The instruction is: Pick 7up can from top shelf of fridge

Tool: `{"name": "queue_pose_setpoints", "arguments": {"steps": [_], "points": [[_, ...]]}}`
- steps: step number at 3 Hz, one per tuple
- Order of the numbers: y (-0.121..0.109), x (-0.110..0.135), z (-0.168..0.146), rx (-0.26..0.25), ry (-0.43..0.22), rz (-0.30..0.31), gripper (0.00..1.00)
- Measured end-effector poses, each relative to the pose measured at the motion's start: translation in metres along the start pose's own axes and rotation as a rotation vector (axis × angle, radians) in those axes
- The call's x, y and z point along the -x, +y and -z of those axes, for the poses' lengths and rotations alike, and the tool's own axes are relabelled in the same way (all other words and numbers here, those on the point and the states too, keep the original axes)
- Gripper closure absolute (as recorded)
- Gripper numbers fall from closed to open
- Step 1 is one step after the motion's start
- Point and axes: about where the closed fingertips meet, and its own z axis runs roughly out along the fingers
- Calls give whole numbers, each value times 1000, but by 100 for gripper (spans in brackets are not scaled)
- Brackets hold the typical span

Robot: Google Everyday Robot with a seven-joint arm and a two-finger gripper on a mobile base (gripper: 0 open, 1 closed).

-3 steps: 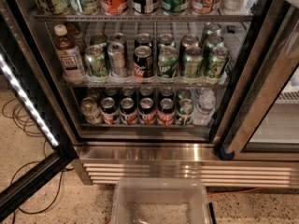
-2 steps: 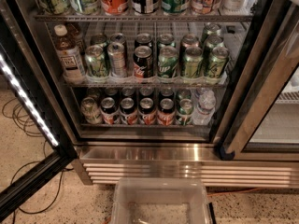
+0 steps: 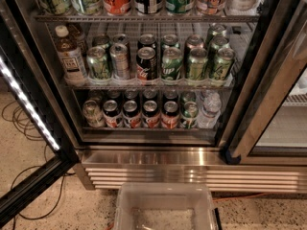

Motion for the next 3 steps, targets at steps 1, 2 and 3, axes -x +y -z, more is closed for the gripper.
{"name": "queue_pose_setpoints", "arguments": {"steps": [1, 2, 3], "points": [[-8, 9, 14, -10, -30, 0, 100], [-7, 9, 14, -11, -32, -1, 100], [-11, 27, 16, -11, -87, -55, 100]]}}
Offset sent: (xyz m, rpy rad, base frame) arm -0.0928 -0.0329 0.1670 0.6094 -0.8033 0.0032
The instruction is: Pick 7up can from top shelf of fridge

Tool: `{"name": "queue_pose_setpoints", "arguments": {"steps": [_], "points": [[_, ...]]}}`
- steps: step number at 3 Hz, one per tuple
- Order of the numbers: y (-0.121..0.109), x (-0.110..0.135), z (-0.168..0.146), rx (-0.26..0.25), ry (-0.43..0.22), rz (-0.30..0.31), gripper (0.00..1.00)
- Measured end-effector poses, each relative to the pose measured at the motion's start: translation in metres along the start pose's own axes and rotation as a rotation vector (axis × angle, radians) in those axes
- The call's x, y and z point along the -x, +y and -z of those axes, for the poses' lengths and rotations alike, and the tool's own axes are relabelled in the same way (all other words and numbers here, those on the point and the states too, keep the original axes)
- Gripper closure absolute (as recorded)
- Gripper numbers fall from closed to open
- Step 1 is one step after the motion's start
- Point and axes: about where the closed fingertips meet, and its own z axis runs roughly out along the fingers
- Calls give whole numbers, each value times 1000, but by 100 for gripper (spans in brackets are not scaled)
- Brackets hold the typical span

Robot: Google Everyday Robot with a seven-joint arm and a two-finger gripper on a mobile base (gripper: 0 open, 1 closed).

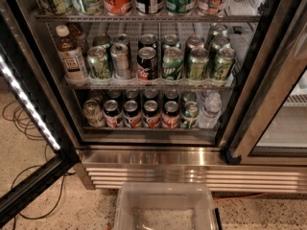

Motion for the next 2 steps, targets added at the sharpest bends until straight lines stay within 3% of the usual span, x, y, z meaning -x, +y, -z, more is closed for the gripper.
{"name": "queue_pose_setpoints", "arguments": {"steps": [2], "points": [[-4, 15, 1, -4, -49, -24, 100]]}}
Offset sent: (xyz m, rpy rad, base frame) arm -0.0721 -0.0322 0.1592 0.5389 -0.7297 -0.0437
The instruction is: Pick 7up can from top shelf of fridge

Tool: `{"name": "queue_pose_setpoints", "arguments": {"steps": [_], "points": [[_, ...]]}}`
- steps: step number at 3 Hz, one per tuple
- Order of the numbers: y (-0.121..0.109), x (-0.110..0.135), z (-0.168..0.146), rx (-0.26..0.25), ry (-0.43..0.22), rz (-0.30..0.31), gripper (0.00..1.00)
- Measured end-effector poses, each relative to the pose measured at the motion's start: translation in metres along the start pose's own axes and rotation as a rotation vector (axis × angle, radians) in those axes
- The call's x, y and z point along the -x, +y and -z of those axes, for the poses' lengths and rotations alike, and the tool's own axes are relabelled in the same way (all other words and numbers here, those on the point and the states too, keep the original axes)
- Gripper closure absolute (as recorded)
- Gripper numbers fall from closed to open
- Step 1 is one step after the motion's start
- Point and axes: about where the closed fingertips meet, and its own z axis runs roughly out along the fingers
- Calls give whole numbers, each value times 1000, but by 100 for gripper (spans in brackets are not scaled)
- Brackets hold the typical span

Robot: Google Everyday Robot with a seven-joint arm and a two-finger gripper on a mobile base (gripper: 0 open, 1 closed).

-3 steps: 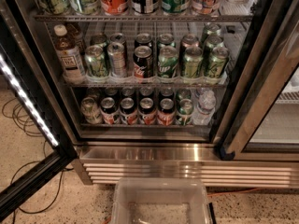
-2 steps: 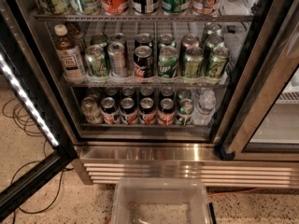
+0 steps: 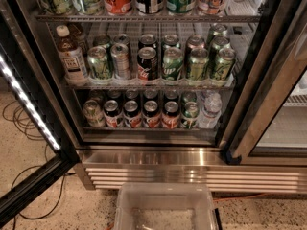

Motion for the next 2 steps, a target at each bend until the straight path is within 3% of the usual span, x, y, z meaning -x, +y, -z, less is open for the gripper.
{"name": "queue_pose_setpoints", "arguments": {"steps": [2], "points": [[0, 5, 1, -3, -15, -15, 100]]}}
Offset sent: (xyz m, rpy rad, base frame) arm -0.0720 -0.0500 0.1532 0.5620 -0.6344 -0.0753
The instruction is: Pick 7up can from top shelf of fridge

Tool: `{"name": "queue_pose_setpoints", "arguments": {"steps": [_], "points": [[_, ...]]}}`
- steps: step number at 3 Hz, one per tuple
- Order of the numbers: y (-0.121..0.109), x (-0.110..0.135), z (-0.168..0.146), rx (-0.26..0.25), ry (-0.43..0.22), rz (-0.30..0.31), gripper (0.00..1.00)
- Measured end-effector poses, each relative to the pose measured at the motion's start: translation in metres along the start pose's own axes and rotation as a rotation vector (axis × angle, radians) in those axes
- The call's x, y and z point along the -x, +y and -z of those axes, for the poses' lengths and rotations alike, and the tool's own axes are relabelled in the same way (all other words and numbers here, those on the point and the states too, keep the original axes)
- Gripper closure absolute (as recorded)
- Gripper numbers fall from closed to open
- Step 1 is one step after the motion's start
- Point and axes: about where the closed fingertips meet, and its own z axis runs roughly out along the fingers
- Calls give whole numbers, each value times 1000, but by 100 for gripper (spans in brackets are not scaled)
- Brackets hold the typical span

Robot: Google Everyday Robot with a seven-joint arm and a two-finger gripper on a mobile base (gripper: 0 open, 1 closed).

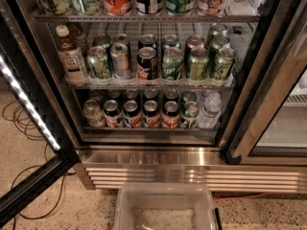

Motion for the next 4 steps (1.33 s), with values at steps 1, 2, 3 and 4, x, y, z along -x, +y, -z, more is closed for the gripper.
{"name": "queue_pose_setpoints", "arguments": {"steps": [1, 2, 3, 4], "points": [[-1, 5, 2, -3, -13, -12, 100], [-2, 16, 8, -3, -37, -15, 100], [-6, 28, 15, -9, -61, -19, 100], [-5, 27, 16, -9, -61, -20, 100]]}}
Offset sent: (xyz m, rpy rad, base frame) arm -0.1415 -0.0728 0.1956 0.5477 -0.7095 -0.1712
